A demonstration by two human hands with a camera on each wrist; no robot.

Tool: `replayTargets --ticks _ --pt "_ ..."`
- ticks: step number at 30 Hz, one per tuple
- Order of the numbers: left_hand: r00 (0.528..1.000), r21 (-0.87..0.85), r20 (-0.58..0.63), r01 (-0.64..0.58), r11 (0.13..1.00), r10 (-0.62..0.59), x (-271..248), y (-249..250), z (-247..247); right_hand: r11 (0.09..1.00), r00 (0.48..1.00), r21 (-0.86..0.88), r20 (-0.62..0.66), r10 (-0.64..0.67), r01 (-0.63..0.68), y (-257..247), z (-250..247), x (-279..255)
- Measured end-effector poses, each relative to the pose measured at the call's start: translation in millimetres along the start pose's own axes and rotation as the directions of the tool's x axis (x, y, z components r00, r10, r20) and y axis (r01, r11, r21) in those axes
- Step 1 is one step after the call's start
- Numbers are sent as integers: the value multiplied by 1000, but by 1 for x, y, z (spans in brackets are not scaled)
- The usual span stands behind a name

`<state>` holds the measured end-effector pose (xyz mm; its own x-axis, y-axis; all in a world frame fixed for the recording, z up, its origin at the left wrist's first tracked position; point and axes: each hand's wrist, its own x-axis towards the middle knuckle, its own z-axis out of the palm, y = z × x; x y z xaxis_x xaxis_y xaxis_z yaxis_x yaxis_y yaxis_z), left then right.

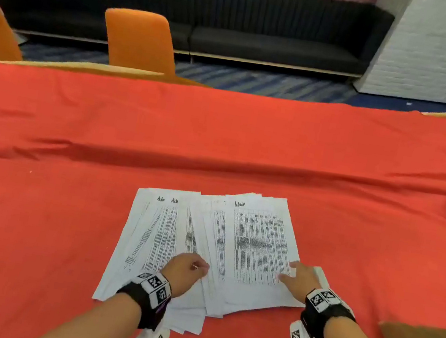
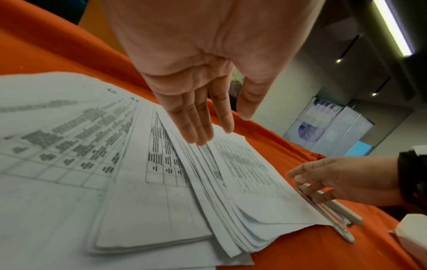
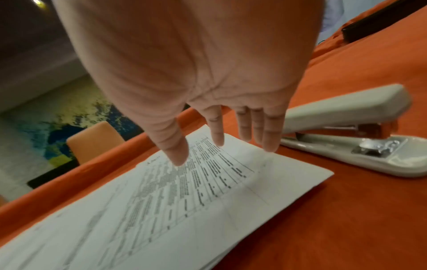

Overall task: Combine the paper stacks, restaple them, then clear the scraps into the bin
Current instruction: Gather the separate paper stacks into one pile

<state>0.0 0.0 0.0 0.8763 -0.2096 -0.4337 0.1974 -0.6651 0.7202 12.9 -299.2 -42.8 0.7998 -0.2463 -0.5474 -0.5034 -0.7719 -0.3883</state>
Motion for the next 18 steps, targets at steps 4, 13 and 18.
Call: replayTargets --ticks 4,13,18 --pt "998 -12 25 59 998 -59 27 -3 21 991 991 -71 -74 108 -114 4 4 18" --pt "981 -140 -14 189 972 -193 56 4 56 999 993 8 -111 35 -34 21 14 33" --pt "959 -249 -83 242 938 -270 65 6 69 991 982 136 -187 21 5 36 6 25"
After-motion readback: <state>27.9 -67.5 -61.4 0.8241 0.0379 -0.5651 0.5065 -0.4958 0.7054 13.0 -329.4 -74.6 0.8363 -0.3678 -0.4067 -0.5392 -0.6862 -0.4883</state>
